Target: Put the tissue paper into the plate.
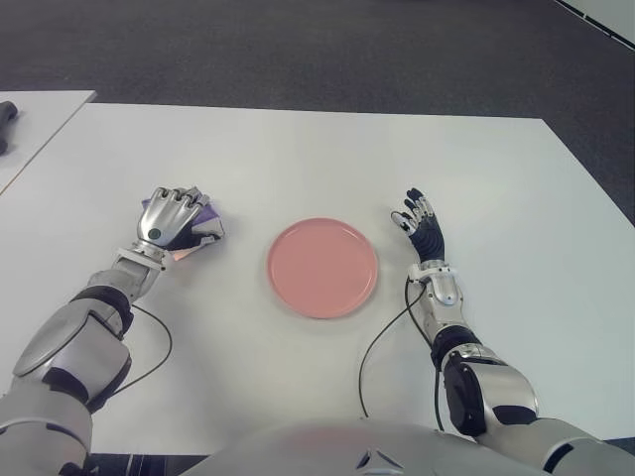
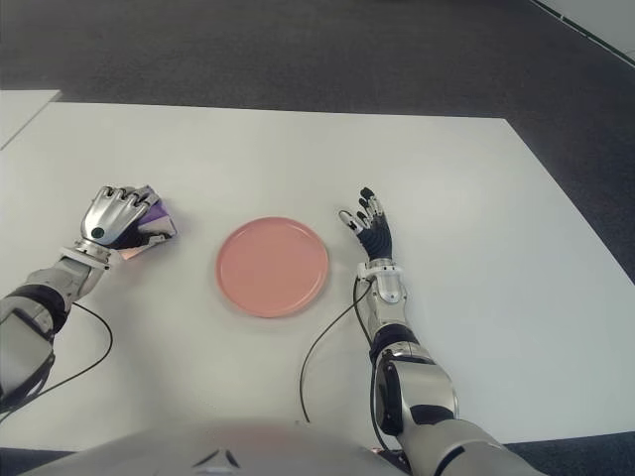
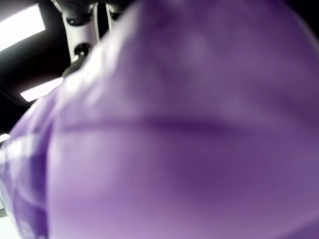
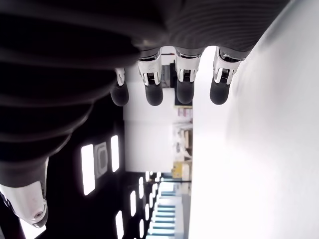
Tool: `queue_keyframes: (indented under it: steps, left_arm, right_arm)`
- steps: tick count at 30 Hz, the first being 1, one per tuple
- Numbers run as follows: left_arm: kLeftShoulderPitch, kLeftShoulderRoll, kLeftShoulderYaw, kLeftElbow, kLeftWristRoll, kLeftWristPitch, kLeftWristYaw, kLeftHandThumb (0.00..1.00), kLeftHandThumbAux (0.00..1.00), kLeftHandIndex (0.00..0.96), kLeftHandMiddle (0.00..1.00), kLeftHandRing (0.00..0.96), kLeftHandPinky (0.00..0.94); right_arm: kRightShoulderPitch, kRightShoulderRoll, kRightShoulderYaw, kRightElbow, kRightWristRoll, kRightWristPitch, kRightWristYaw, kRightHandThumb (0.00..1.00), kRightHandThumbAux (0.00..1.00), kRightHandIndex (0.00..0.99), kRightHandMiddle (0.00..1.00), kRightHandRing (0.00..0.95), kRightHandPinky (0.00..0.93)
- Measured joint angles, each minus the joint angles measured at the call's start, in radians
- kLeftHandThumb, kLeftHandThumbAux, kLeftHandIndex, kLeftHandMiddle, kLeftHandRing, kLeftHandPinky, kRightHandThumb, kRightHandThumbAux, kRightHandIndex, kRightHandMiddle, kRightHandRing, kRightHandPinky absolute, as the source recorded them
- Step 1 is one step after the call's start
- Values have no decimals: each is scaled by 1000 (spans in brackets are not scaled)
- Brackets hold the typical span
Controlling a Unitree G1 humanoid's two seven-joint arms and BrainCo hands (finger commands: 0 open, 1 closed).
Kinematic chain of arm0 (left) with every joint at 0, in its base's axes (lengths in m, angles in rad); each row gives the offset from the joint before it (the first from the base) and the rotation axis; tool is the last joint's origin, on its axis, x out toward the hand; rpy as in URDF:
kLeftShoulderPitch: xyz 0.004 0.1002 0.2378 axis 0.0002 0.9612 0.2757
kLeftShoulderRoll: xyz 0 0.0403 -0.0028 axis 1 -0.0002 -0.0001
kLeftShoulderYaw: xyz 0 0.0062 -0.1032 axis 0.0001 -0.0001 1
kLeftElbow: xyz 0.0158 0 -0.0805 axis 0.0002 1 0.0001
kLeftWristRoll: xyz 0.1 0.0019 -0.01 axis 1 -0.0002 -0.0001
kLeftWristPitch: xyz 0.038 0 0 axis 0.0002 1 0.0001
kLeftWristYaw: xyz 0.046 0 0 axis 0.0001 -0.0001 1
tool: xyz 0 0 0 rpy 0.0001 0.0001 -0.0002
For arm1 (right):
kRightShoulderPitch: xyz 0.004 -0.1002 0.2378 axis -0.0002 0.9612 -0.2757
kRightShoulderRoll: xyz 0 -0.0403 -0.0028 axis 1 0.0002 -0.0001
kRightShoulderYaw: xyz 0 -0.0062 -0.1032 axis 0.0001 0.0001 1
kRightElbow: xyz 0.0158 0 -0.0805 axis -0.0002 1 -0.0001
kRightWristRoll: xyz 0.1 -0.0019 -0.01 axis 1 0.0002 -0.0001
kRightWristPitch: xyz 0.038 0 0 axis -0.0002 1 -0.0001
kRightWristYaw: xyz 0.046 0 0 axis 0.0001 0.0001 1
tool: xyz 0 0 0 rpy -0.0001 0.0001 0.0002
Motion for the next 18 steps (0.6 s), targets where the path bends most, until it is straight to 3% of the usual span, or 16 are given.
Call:
queue_keyframes:
  steps: [10, 18]
  left_arm:
    - [-34, 9, 19, -27, -3, -25, 0, 853, 666, 400, 545, 825, 799]
    - [-116, 59, 96, -133, -37, -26, -3, 853, 667, 399, 543, 824, 788]
  right_arm:
    - [-2, -5, -1, 3, 0, 0, 0, 48, 587, 0, 0, 0, 0]
    - [-7, -5, -1, 8, 0, 2, 0, 48, 587, 0, 0, 0, 0]
